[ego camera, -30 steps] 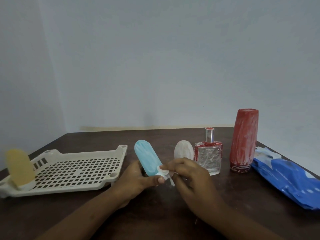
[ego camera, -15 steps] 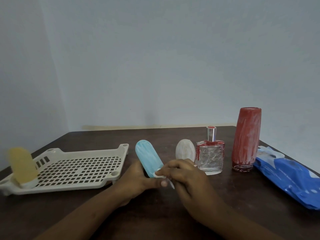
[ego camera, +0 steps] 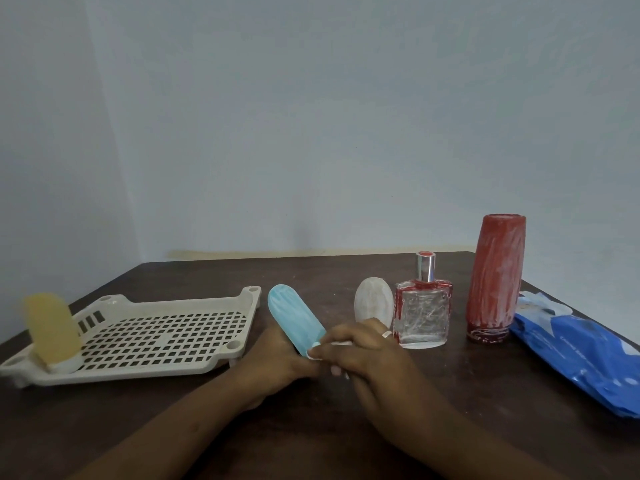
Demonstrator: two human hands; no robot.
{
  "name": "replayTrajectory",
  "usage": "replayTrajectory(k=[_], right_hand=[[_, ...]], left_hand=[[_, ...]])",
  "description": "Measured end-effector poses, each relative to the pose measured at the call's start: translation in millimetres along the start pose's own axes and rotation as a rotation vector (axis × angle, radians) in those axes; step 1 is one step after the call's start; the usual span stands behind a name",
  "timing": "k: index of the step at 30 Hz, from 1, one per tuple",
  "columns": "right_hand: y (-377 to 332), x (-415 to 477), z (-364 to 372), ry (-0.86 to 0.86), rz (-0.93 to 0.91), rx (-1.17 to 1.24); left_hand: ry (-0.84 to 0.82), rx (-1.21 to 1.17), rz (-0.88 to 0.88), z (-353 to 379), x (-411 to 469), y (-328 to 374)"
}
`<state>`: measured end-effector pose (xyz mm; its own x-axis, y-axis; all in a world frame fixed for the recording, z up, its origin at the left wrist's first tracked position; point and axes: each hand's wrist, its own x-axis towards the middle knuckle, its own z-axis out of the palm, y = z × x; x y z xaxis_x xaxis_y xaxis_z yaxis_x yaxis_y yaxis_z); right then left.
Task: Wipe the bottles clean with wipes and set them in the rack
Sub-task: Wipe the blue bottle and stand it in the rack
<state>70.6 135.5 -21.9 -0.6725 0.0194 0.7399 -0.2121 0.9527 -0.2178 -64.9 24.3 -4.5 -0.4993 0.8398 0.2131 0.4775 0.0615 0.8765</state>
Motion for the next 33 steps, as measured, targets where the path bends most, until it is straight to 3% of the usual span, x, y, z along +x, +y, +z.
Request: replayTrajectory(k=[6,9,12,20,28,33], right_hand=[[2.5,-0.5,-1.6,0.015,-0.079,-0.129],[6.6,1.7,-2.7,0.046,0.022,-0.176],[8.1,0.7,-3.2,0.061,0.105,-0.115],[0.5,-0.8,-0.3,0.003,-0.098,-0.054],[8.7,-0.1,-1.4,0.022,0.142,-0.007],[-3.4,-3.4,-2.6,0.02,0.058,0.038]], left_hand=[[0.018,0.006,-0.028,2.2,0.8,1.2],[0.002,-0.063,-0.02,2.3,-1.0,1.7],[-0.008,-0.065,-0.017,2.3,-3.2,1.8],[-0.02,-0.001,-0.02,0.3,0.2,1.2],[-0.045,-0.135,-0.005,-0.2,-3.6,2.6],[-0.075,-0.142,-0.026,-4.0,-1.0,-1.0]])
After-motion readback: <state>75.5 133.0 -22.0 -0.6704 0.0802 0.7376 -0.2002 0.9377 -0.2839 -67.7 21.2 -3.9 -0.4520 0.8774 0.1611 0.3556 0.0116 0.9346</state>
